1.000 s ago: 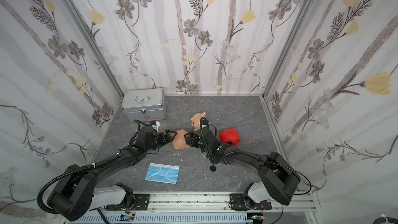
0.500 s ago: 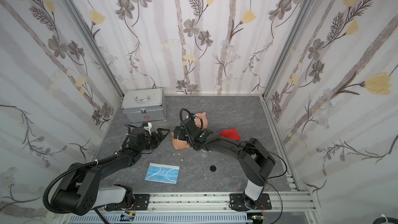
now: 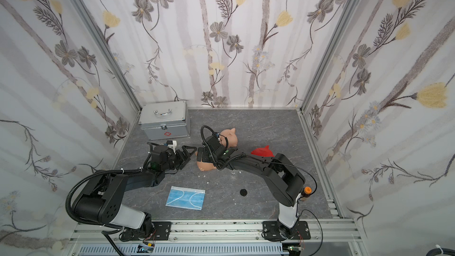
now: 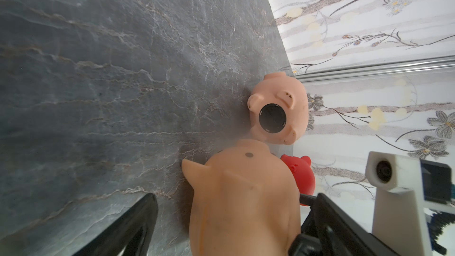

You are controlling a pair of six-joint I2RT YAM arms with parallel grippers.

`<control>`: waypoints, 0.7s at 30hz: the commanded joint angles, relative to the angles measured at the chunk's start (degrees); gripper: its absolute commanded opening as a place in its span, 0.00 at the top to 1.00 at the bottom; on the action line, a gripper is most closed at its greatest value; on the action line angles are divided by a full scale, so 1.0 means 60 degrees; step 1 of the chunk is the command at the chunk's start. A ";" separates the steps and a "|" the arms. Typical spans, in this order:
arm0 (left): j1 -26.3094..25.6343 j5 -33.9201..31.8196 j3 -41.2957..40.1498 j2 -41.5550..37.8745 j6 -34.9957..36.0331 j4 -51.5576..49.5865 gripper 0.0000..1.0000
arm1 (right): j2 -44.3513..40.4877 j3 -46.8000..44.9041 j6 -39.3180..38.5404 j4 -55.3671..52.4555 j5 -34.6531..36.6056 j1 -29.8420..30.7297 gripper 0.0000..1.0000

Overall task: Open piggy banks
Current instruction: Adjust the piggy bank at the center of the board.

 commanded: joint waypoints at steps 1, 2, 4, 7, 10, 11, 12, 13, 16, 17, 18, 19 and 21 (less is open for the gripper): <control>-0.0066 -0.0004 0.0082 0.0072 -0.0083 0.0436 0.00 | 0.0001 -0.0228 0.0174 0.0347 -0.0386 -0.0096 0.00; -0.0094 -0.0044 0.0082 0.0081 -0.0081 0.0433 0.00 | -0.0047 -0.0403 0.0254 0.0557 -0.0525 -0.0151 0.00; -0.0127 -0.0094 0.0073 0.0110 -0.0066 0.0443 0.00 | -0.0107 -0.0709 0.0401 0.0930 -0.0806 -0.0255 0.00; -0.0190 -0.0167 0.0089 0.0202 -0.0065 0.0469 0.00 | -0.0236 -0.1287 0.0655 0.1714 -0.1308 -0.0431 0.01; -0.0270 -0.0214 0.0201 0.0353 -0.0136 0.0505 0.00 | -0.0358 -0.1866 0.0879 0.2688 -0.2048 -0.0621 0.03; -0.0326 -0.0210 0.0278 0.0402 -0.0146 0.0469 0.00 | -0.0399 -0.2071 0.0975 0.3052 -0.2241 -0.0685 0.04; -0.0351 -0.0227 0.0340 0.0442 -0.0151 0.0462 0.00 | -0.0436 -0.2232 0.1023 0.3302 -0.2381 -0.0731 0.04; -0.0387 -0.0242 0.0400 0.0475 -0.0160 0.0454 0.00 | -0.0467 -0.2394 0.1098 0.3616 -0.2579 -0.0809 0.05; -0.0438 -0.0375 0.0463 0.0532 -0.0183 0.0425 0.00 | -0.0484 -0.2949 0.1442 0.4693 -0.3214 -0.1055 0.06; -0.0446 -0.0464 0.0450 0.0521 -0.0219 0.0454 0.00 | -0.0457 -0.3118 0.1601 0.5045 -0.3390 -0.1113 0.07; -0.0447 -0.0522 0.0414 0.0521 -0.0242 0.0499 0.00 | -0.0422 -0.3271 0.1742 0.5396 -0.3593 -0.1146 0.07; -0.0447 -0.0624 0.0370 0.0524 -0.0304 0.0568 0.00 | -0.0372 -0.3438 0.1901 0.5754 -0.3793 -0.1146 0.08; -0.0447 -0.0765 0.0252 0.0576 -0.0427 0.0745 0.00 | -0.0326 -0.3685 0.2135 0.6247 -0.3958 -0.1146 0.09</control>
